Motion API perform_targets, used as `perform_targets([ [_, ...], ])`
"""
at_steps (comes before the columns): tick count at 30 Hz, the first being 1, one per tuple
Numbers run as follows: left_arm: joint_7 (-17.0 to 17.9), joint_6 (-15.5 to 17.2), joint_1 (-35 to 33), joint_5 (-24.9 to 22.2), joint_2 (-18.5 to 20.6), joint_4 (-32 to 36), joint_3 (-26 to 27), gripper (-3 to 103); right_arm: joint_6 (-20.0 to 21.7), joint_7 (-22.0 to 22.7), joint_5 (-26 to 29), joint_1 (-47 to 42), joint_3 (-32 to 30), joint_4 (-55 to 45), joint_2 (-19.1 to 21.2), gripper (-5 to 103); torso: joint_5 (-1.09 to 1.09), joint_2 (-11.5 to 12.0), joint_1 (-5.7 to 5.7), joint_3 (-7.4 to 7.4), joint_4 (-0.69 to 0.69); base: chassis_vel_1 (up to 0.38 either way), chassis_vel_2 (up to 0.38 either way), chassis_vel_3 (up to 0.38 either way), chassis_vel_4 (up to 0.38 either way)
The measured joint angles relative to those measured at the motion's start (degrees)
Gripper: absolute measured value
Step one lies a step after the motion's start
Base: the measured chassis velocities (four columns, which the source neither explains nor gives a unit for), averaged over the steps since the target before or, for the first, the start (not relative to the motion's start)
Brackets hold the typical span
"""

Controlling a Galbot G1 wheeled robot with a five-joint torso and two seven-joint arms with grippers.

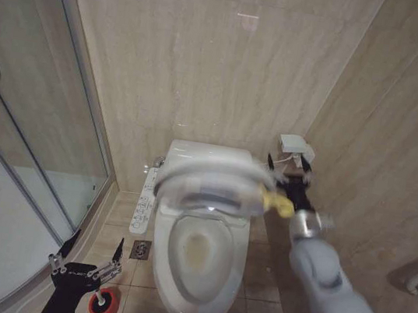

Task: Open the toilet lid, clean the toilet bowl with a toilet brush, close the toilet lid, and flush.

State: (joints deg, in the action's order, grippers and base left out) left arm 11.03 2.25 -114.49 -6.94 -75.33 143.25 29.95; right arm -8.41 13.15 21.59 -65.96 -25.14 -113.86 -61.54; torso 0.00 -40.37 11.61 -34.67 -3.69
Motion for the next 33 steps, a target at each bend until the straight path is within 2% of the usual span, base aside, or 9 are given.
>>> perform_targets([
  [1, 0.0, 0.0, 0.0, 0.0, 0.0, 0.0, 0.0, 100, -0.01, 0.69, -0.86, -2.26, -0.38, -0.99, -0.89, 100, 0.0, 0.0, 0.0, 0.0, 0.04, 0.0, 0.0, 0.0, 0.0],
  [4, 0.0, 0.0, 0.0, 0.0, 0.0, 0.0, 0.0, 100, 0.07, 2.34, -3.75, -9.84, -0.44, -3.66, -3.72, 100, 0.01, 0.0, 0.01, -0.01, 0.03, 0.0, 0.0, 0.0, 0.0],
  [5, 0.0, 0.0, 0.0, 0.0, 0.0, 0.0, 0.0, 100, 0.07, 2.34, -3.75, -9.84, -0.44, -3.66, -3.72, 100, 0.01, 0.0, 0.01, -0.01, 0.03, 0.0, 0.0, 0.0, 0.0],
  [8, 0.0, 0.0, 0.0, 0.0, 0.0, 0.0, 0.0, 100, 0.04, 2.66, -5.66, -15.47, 0.01, -4.38, -7.18, 100, 0.01, 0.0, 0.0, 0.0, 0.01, 0.0, 0.0, 0.0, 0.0],
  [15, 0.0, 0.0, 0.0, 0.0, 0.0, 0.0, 0.0, 100, -1.25, 2.6, -8.94, -18.74, 1.56, 0.12, -10.32, 100, 0.02, 0.0, 0.01, -0.01, 0.04, 0.0, 0.0, 0.0, 0.0],
  [19, 0.0, 0.0, 0.0, 0.0, 0.0, 0.0, 0.0, 100, -2.09, 3.41, -13.5, -18.81, 2.37, 6.04, -12.55, 100, 0.0, 0.01, 0.02, -0.02, 0.04, 0.0, 0.0, 0.0, 0.0],
  [24, 0.0, 0.0, 0.0, 0.0, 0.0, 0.0, 0.01, 100, -2.89, 4.49, -14.76, -18.89, 1.82, 8.23, -13.8, 100, -0.02, 0.01, 0.02, -0.02, 0.03, 0.0, 0.0, 0.0, 0.0],
  [31, 0.0, 0.0, 0.0, 0.0, -0.01, 0.0, 0.0, 100, -3.95, 3.68, -12.79, -22.11, -1.34, -0.44, -15.3, 100, 0.0, 0.01, 0.02, -0.02, 0.04, 0.0, 0.0, 0.0, 0.0],
  [33, 0.0, 0.0, -0.01, 0.0, 0.0, 0.0, 0.0, 100, -5.25, 2.7, -14.89, -26.53, -3.17, -5.38, -17.41, 100, -0.01, 0.01, 0.02, -0.02, 0.01, 0.0, 0.0, 0.0, 0.0],
])
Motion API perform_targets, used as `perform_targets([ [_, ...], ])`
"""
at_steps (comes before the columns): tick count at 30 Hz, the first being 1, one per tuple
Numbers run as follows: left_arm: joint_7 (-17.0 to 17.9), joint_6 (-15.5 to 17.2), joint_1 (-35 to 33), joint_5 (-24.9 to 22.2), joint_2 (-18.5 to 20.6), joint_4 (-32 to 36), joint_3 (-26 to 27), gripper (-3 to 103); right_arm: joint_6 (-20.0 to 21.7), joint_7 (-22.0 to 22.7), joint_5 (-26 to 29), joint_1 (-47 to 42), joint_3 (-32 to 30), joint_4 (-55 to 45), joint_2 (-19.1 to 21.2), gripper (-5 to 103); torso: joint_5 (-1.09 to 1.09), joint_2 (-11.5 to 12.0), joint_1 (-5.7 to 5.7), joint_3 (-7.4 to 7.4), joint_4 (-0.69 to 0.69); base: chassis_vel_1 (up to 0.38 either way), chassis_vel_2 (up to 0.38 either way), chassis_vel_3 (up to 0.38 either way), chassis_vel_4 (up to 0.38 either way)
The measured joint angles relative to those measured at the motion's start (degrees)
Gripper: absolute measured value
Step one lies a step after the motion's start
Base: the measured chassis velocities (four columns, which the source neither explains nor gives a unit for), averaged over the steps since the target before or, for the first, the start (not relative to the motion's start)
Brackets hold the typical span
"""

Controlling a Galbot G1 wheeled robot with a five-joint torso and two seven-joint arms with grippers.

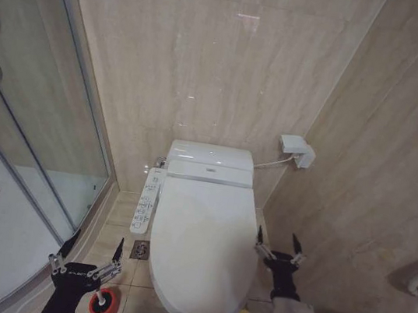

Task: Open the toilet lid, clean the toilet bowl with a toilet brush, close the toilet lid, and flush.

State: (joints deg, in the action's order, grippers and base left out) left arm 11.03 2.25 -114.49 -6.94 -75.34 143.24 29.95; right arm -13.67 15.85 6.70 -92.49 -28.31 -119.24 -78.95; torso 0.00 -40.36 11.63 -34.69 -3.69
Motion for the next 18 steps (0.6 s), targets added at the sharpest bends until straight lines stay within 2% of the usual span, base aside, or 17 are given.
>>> perform_targets([
  [7, 0.0, 0.0, 0.0, 0.0, 0.0, 0.0, 0.0, 100, -0.72, -0.04, -0.56, -7.25, -0.43, -9.09, -1.84, 100, 0.01, 0.0, 0.0, 0.0, 0.01, 0.0, 0.0, 0.0, 0.0],
  [18, 0.0, 0.0, 0.01, 0.0, 0.0, 0.0, 0.0, 100, 0.33, -0.19, -0.57, -10.36, -2.99, -16.39, -2.09, 100, 0.01, 0.0, 0.0, 0.0, 0.02, 0.0, 0.0, 0.0, 0.0],
])
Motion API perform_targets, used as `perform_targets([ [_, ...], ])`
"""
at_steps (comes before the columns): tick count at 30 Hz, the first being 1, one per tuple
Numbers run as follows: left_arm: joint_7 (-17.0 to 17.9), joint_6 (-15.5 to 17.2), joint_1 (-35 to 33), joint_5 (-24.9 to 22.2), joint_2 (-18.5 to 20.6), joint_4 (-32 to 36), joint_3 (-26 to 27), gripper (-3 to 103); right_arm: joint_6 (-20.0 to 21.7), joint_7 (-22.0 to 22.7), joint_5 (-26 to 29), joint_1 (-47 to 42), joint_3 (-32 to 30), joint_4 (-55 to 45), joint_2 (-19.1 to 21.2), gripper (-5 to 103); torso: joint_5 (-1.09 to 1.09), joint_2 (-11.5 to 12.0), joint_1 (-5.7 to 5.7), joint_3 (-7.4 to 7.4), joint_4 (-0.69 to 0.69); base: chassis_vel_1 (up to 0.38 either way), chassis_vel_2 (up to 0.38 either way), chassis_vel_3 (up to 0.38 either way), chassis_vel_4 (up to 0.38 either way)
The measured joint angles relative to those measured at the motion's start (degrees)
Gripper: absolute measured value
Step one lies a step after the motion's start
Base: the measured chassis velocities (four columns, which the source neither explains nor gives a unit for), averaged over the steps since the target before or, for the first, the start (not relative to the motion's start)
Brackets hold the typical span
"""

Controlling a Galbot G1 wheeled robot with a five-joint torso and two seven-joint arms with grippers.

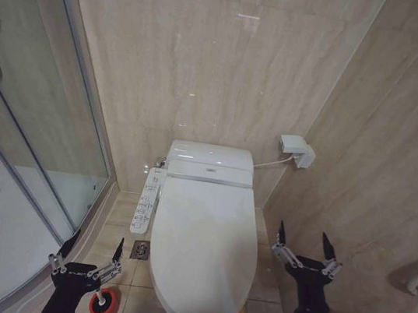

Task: Open the toilet lid, clean the toilet bowl with a toilet brush, close the toilet lid, and flush.

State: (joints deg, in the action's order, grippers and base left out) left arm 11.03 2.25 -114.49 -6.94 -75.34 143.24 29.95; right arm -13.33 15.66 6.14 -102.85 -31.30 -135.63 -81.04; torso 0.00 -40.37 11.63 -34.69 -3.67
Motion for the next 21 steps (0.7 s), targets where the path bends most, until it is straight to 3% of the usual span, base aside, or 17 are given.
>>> perform_targets([
  [21, 0.0, 0.0, 0.0, 0.0, 0.0, 0.0, 0.0, 100, 0.67, -0.16, -1.61, -0.4, -1.54, -1.18, -0.1, 100, 0.0, 0.0, 0.0, 0.0, 0.0, 0.0, 0.0, 0.0, 0.0],
])
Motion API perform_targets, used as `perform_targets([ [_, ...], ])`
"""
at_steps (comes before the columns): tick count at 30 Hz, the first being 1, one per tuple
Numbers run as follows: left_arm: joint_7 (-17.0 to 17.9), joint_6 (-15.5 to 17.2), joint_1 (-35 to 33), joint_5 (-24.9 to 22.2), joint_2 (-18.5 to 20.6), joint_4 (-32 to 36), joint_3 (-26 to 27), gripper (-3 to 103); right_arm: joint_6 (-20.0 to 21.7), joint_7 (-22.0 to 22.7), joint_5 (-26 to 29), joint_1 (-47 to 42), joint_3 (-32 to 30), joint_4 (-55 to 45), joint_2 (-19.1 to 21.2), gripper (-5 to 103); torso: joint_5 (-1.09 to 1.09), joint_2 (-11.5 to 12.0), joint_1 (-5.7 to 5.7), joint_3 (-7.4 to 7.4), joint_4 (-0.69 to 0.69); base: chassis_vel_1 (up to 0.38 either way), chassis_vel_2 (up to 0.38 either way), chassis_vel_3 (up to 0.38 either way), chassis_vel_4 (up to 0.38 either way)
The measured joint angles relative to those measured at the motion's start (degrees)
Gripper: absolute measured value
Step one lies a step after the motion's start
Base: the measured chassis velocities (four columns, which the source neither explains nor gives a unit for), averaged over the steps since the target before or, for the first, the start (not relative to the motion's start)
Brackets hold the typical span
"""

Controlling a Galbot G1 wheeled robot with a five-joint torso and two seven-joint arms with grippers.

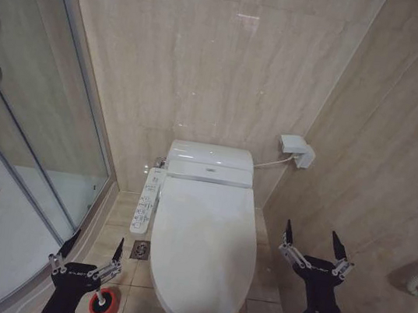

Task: Open the toilet lid, clean the toilet bowl with a toilet brush, close the toilet lid, and flush.

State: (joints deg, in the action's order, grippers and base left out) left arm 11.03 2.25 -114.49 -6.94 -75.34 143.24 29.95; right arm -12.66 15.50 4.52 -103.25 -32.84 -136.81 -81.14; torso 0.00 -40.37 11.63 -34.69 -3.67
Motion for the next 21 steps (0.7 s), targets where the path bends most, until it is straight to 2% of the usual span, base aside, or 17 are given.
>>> perform_targets([
  [18, 0.0, 0.01, 0.01, -0.01, 0.0, 0.0, 0.0, 100, 0.04, 0.05, 0.02, 0.08, 0.08, 0.16, 0.0, 100, 0.0, 0.0, 0.0, 0.0, 0.0, 0.0, 0.0, 0.0, 0.0],
  [20, -0.16, 0.76, 0.87, -0.94, 0.29, 0.0, 0.58, 100, 0.04, 0.05, 0.02, 0.09, 0.09, 0.17, 0.0, 100, 0.0, 0.0, 0.0, 0.0, 0.02, 0.0, 0.0, 0.0, 0.0],
  [21, -0.49, 2.15, 2.47, -2.51, 0.86, 0.0, 1.61, 100, 0.04, 0.05, 0.02, 0.09, 0.08, 0.17, 0.0, 100, 0.0, 0.0, 0.0, 0.0, 0.02, 0.0, 0.0, 0.0, 0.0],
])
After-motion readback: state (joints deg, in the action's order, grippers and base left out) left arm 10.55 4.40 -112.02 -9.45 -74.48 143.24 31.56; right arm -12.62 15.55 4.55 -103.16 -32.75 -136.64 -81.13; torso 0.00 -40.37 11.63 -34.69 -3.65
